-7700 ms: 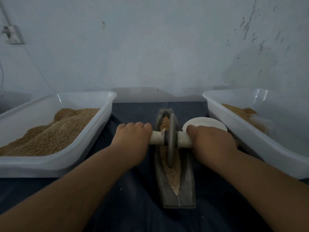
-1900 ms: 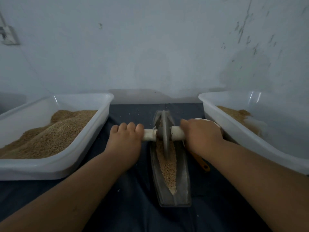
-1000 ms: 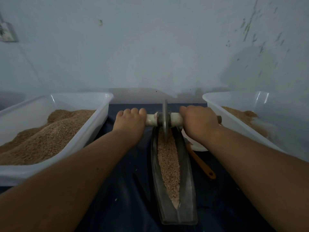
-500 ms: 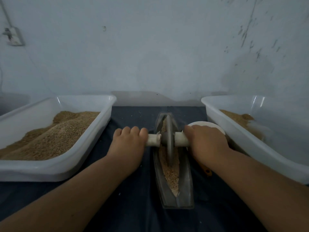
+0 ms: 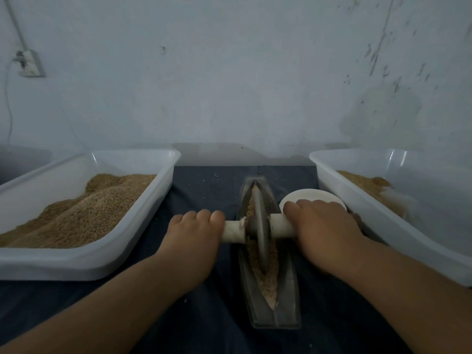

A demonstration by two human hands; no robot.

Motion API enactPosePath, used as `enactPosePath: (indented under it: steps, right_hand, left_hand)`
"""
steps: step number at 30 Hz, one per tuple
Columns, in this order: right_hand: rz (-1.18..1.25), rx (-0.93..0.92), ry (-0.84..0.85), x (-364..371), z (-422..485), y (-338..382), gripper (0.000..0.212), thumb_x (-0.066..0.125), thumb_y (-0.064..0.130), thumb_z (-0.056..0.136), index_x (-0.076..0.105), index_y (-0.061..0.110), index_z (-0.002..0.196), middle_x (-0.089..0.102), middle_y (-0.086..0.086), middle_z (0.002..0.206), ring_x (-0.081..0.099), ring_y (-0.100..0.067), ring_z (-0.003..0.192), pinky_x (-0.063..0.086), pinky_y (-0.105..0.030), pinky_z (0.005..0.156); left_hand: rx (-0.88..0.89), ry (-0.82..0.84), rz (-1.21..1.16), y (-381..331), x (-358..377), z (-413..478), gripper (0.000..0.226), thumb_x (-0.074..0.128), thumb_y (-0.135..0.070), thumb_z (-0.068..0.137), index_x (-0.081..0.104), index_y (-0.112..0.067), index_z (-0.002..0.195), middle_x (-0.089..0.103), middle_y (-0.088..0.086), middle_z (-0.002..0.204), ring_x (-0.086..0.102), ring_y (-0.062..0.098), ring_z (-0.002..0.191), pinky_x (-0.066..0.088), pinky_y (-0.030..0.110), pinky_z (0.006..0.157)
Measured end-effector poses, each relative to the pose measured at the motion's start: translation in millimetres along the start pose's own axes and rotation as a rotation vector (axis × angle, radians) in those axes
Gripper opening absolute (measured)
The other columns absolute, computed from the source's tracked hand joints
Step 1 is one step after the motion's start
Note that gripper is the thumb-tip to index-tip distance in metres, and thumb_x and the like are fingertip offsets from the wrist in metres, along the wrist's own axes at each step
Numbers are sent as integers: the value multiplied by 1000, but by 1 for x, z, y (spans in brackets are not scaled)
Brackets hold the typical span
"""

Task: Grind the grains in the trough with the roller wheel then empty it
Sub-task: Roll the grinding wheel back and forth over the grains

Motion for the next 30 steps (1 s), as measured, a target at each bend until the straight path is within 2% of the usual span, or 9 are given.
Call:
enactPosePath:
  steps: [4,8,11,17,20,23,25,28,30]
  right_hand:
    - [79,29,30,22,38,-21,24,63,24,82,44,25,97,57,1,95,54,-19,79,48,-37,71]
    - [50,87,-19,38,77,-37,34,63,11,81,33,24,90,54,-3,94,52,-22,78,38,-35,66]
    - [26,107,-85,43,92,-42,37,62,11,81,28,24,88,52,-4,92,52,-25,80,33,-35,64]
    - [41,107,-59,42,78,-35,36,65,19,76,30,25,83,38,4,74,41,-20,66,33,-34,61]
    - [62,89,-38,34,54,-26,29,63,23,80,35,27,86,54,2,84,47,-18,68,40,-32,61]
    - [53,107,0,25,27,-15,28,64,25,82,43,28,101,56,2,94,56,-20,79,50,-39,70]
    - [22,58,-32,18,10,-9,29,61,23,83,44,29,105,56,3,94,55,-19,79,45,-36,67]
    - [-11,2,-95,7,-10,-4,21,59,25,83,43,29,96,48,8,84,43,-15,70,29,-31,60]
    - [-3,2,-78,2,-15,-3,23,60,27,83,41,30,95,43,9,82,38,-14,70,28,-31,61]
  left_hand:
    - [-24,-59,112,0,7,45,40,63,-24,80,38,-21,110,51,1,108,52,23,98,38,38,85]
    - [-68,-157,167,1,11,92,31,54,-23,85,41,-17,112,53,6,110,51,28,100,38,41,89]
    - [-104,-157,143,3,17,109,31,53,-21,84,40,-17,112,52,7,110,50,29,101,37,42,91]
    - [-71,-150,111,5,24,91,35,53,-24,85,39,-18,117,52,5,112,50,27,101,36,40,89]
    - [-42,-135,84,2,20,65,34,55,-24,85,39,-21,114,51,2,110,50,25,98,36,39,88]
    - [-29,-98,44,0,14,38,42,56,-21,81,36,-23,118,48,0,110,48,22,99,35,38,90]
    - [-15,-81,20,-2,8,20,49,57,-20,78,34,-25,121,46,-2,110,46,20,99,34,37,91]
    - [-11,-108,47,-6,0,-3,48,54,-19,77,33,-25,120,44,-4,106,45,19,94,33,36,86]
    - [-13,-115,76,-9,-2,-11,47,52,-20,78,32,-25,120,44,-4,106,46,19,94,32,36,83]
Point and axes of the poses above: each hand's wrist, its own z-axis towards the middle knuckle, its own x-axis out of the palm, y = z × x, the point moved 3 cm from there along z, towards the middle knuckle
